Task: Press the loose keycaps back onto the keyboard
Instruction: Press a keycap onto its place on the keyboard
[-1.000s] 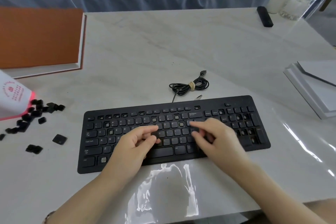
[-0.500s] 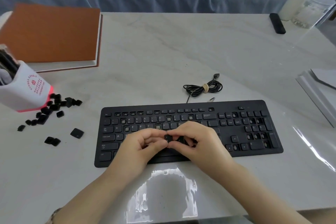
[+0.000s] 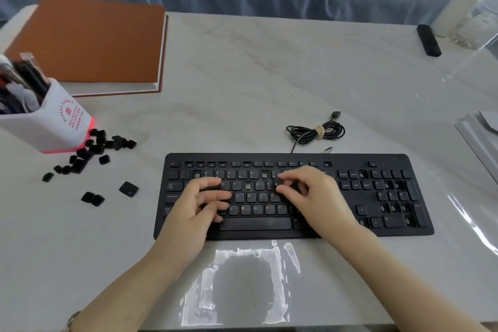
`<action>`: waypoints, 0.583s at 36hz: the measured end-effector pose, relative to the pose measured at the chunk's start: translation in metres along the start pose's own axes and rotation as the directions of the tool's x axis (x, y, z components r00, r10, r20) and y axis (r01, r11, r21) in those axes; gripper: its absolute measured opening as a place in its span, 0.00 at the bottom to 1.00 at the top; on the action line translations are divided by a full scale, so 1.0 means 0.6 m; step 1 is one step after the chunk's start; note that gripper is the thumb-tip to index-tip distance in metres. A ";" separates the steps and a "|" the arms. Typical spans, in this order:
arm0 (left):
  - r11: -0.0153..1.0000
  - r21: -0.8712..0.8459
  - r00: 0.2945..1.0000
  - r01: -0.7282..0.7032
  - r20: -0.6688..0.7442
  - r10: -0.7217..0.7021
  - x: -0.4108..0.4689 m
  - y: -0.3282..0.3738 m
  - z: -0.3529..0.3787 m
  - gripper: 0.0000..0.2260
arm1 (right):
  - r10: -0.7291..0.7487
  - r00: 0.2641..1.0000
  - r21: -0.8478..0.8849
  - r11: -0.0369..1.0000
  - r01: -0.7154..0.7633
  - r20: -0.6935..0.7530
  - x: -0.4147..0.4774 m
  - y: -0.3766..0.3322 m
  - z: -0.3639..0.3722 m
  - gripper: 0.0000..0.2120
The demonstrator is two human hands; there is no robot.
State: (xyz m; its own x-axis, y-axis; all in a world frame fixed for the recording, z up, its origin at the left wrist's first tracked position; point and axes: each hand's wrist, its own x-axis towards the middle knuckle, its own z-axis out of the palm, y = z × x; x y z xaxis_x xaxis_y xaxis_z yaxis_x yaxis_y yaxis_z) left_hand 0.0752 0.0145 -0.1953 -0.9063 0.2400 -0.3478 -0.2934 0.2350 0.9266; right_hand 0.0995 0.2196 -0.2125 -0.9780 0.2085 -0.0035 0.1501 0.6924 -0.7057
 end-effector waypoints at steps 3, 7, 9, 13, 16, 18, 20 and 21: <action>0.999 -0.038 1.000 -0.009 -0.002 0.009 -0.001 -0.003 -0.007 0.12 | 0.008 1.000 -0.056 0.998 -0.007 0.010 0.023 -0.003 -0.002 0.09; 0.997 -0.071 0.999 0.018 -0.044 -0.021 -0.002 -0.003 -0.012 0.08 | -0.023 0.997 -0.141 0.989 0.033 0.067 0.045 -0.016 0.003 0.10; 0.991 -0.127 0.998 0.036 -0.054 -0.043 -0.003 -0.002 -0.013 0.06 | -0.023 0.994 -0.181 0.983 0.042 0.106 0.049 -0.021 0.006 0.11; 0.981 -0.195 0.996 0.027 -0.080 -0.043 -0.005 0.001 -0.013 0.04 | -0.037 0.990 -0.232 0.970 0.069 0.140 0.053 -0.024 0.008 0.11; 0.976 -0.216 0.995 0.023 -0.094 -0.045 -0.004 0.002 -0.016 0.05 | -0.026 0.988 -0.253 0.965 0.063 0.149 0.055 -0.024 0.009 0.11; 0.977 -0.212 0.995 0.016 -0.098 -0.037 -0.004 0.002 -0.018 0.08 | -0.018 0.989 -0.261 0.964 0.056 0.145 0.055 -0.025 0.008 0.11; 0.979 -0.202 0.997 0.009 -0.075 -0.025 -0.005 0.001 -0.019 0.11 | -0.028 0.989 -0.265 0.962 0.067 0.146 0.056 -0.025 0.009 0.11; 0.980 -0.198 0.998 0.009 -0.058 -0.021 -0.005 0.001 -0.018 0.13 | -0.026 0.988 -0.270 0.961 0.067 0.152 0.056 -0.026 0.011 0.10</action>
State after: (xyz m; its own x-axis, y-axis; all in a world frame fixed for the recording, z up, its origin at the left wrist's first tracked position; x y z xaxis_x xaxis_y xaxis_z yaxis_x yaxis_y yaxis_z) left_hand 0.0747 0.0037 -0.1921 -0.9161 0.1803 -0.3582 -0.3559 0.0457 0.9334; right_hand 0.0632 0.2114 -0.2061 -0.9922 0.0830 -0.0927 0.1179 0.8655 -0.4868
